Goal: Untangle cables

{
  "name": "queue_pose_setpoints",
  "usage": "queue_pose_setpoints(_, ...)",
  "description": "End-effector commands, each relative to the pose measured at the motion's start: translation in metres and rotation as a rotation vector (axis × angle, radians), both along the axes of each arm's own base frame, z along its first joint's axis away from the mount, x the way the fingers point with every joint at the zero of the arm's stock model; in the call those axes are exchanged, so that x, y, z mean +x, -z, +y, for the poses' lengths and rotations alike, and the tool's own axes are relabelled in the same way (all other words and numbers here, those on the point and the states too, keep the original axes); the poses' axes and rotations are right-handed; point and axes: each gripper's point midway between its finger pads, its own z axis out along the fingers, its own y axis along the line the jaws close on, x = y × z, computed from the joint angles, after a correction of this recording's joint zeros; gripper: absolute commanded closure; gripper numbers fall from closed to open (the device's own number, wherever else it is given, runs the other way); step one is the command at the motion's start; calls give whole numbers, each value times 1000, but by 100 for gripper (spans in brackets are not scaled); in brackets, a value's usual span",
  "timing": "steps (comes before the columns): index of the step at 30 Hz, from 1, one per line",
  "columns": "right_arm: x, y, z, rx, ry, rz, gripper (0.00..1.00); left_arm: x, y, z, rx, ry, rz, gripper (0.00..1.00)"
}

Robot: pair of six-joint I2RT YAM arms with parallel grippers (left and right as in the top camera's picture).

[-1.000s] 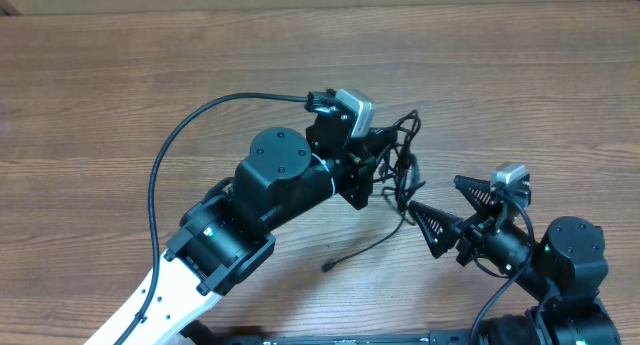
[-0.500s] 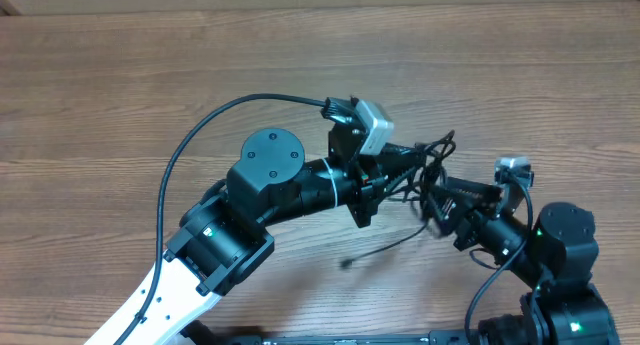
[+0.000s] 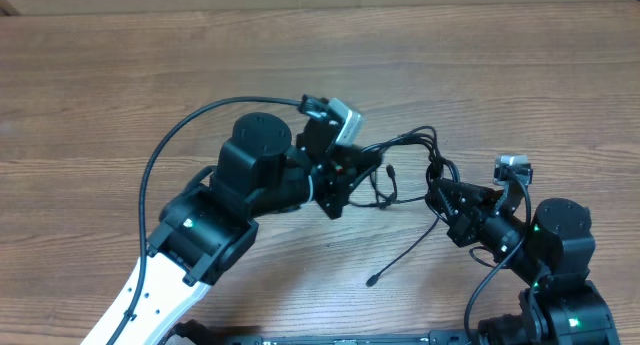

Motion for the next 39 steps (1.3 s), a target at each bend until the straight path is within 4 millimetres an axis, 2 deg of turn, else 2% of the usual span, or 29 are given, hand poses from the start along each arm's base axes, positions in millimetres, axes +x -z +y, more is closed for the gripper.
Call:
queue_pose_setpoints(1, 2, -8, -1, 0, 8, -29, 96, -6, 27, 21, 146, 4, 9, 96)
queue_pose_setpoints(2, 2, -8, -1, 0, 8, -29, 96, -11, 35, 24, 184, 22, 16, 95)
queue_pose_setpoints(4, 2, -8, -1, 0, 8, -29, 96, -18, 56, 37, 280, 15, 55, 53)
queue_pose_setpoints(5, 2, -8, -1, 0, 8, -29, 96, -18, 63, 43, 315, -7, 73, 38)
queue_pose_setpoints(7, 2, -9, -1, -7, 4, -36, 96, -19, 66, 45, 328, -11, 84, 25)
queue_pose_setpoints(11, 1, -7, 0, -87, -38, -88, 96, -16, 55, 40, 277, -15, 66, 11)
queue_pose_setpoints(14, -5, -7, 7, -149, -124, -142, 96, -13, 42, 38, 242, -20, 16, 11)
queue_pose_setpoints(17, -28, -19, 35, -221, -400, -336, 96, -16, 22, 40, 243, 23, -140, 17)
queue_pose_setpoints(20, -42, -23, 46, -261, -533, -450, 96, -20, 3, 44, 222, 30, -244, 19)
queue_pose_setpoints(22, -51, -28, 53, -248, -600, -497, 96, -25, -4, 45, 228, 53, -303, 31)
queue_pose_setpoints(23, -56, -32, 56, -226, -631, -519, 96, -32, -6, 44, 233, 105, -348, 44)
queue_pose_setpoints(24, -61, -37, 60, -204, -664, -544, 96, -40, -7, 41, 231, 170, -385, 48)
queue_pose_setpoints(26, -70, -45, 65, -164, -721, -582, 96, -55, -7, 34, 216, 282, -438, 48)
queue_pose_setpoints(27, -73, -48, 66, -143, -732, -581, 96, -59, -6, 32, 212, 315, -447, 45)
queue_pose_setpoints(31, -80, -61, 70, -66, -763, -580, 96, -68, -2, 26, 186, 382, -418, 38)
queue_pose_setpoints(34, -81, -74, 72, -3, -760, -569, 96, -70, 2, 23, 173, 410, -395, 38)
queue_pose_setpoints(36, -91, -83, 74, 33, -814, -593, 96, -68, 5, 20, 175, 417, -380, 39)
queue_pose_setpoints(39, -94, -84, 75, 38, -829, -598, 96, -67, 6, 17, 165, 429, -377, 39)
